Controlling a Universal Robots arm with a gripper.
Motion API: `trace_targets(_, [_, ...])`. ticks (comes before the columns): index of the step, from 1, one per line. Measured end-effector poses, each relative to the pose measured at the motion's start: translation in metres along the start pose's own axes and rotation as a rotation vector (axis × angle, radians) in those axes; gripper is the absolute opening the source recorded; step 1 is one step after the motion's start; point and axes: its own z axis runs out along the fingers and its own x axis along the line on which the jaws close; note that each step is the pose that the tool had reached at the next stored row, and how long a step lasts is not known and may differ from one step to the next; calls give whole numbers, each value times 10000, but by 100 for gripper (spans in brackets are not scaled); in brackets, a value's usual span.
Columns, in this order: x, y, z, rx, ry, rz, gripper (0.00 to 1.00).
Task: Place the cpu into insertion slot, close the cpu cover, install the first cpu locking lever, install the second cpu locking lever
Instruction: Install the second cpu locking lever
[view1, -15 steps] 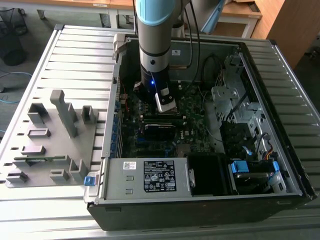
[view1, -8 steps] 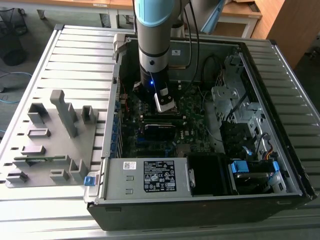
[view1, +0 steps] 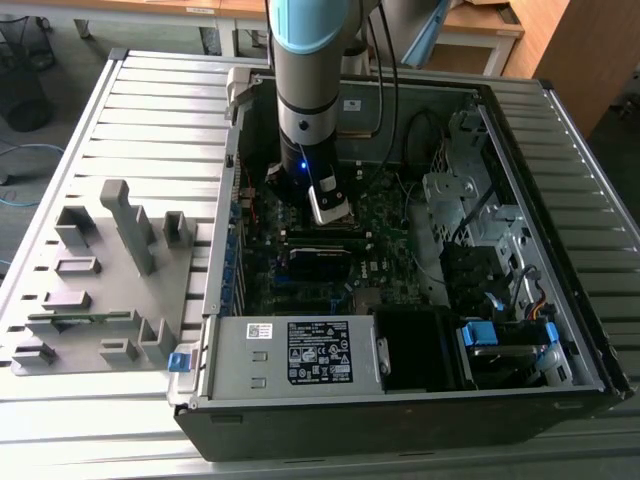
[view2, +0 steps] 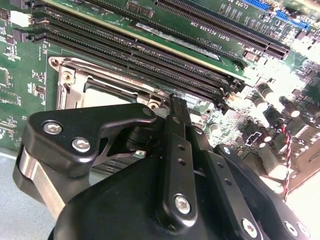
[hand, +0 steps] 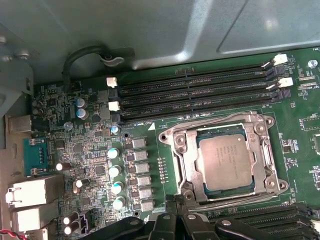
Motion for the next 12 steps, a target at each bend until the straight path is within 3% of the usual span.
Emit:
trace_targets(9, [1,-4,31,-11,3,0,10])
trace_targets(12, [10,-6,33,-78,11,3,10])
